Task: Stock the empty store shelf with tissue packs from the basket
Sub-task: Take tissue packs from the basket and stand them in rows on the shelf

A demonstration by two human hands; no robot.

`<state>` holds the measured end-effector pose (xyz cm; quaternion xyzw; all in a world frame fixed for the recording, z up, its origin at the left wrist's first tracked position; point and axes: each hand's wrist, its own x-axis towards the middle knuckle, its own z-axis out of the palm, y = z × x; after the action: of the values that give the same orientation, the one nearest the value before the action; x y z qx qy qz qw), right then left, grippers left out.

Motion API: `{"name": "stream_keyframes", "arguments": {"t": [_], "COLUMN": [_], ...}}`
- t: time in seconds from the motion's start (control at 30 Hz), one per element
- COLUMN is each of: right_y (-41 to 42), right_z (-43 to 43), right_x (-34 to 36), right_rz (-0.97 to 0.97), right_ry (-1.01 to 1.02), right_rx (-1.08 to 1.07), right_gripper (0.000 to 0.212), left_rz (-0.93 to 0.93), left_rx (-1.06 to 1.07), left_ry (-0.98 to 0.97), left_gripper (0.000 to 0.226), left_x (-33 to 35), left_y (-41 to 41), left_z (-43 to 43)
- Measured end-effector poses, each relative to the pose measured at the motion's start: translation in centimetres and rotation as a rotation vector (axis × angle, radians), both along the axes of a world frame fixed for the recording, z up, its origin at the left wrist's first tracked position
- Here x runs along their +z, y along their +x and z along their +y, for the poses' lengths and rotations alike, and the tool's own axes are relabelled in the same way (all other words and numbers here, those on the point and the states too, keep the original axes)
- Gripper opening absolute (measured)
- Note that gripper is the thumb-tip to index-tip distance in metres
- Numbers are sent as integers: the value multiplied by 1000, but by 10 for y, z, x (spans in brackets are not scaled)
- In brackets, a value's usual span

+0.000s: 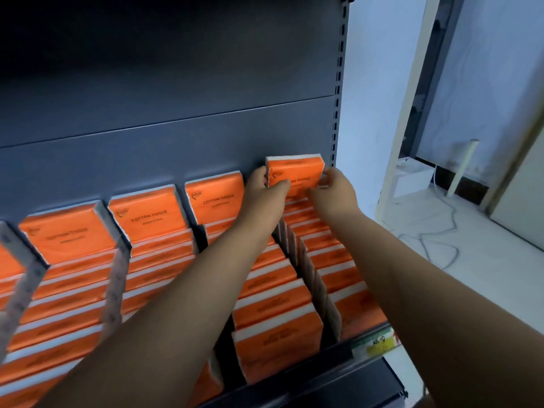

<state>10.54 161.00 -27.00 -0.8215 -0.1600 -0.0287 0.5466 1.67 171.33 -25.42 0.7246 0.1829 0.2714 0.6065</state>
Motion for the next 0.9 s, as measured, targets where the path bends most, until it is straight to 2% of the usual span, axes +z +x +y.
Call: {"name": "stream_keyframes", "arguments": {"t": [0.13,0.33,0.5,0.6,0.7,0.83,0.9], "right_y": [9,16,17,9,-7,-35,-56], "right_z": [-1,5,8,10,10,6,9], "right_x": [-9,-8,-6,-4,-3,-1,4], "right_rz": [44,6,13,-23,-71,-271,-360], "right_ry": [-37,-145,-159,-214,-252,-393,-504], "right_rx": [93,135,65,-44,-92,-51,-13], "right_gripper": [44,40,25,19,26,51,67], "left_rz": [41,34,75,83,85,273,358], "left_rx": [43,117,162,207,192,272,319], "left_ry": [-46,-103,-9,134,373,908,1055], "left_gripper": [22,35,27,20,28,53,63], "left_x": [-7,-19,-16,-8,-3,-2,-2], "left_y": [19,30,23,10,-9,-47,-75], "left_z": [-1,1,-9,-22,-33,-24,-10]}}
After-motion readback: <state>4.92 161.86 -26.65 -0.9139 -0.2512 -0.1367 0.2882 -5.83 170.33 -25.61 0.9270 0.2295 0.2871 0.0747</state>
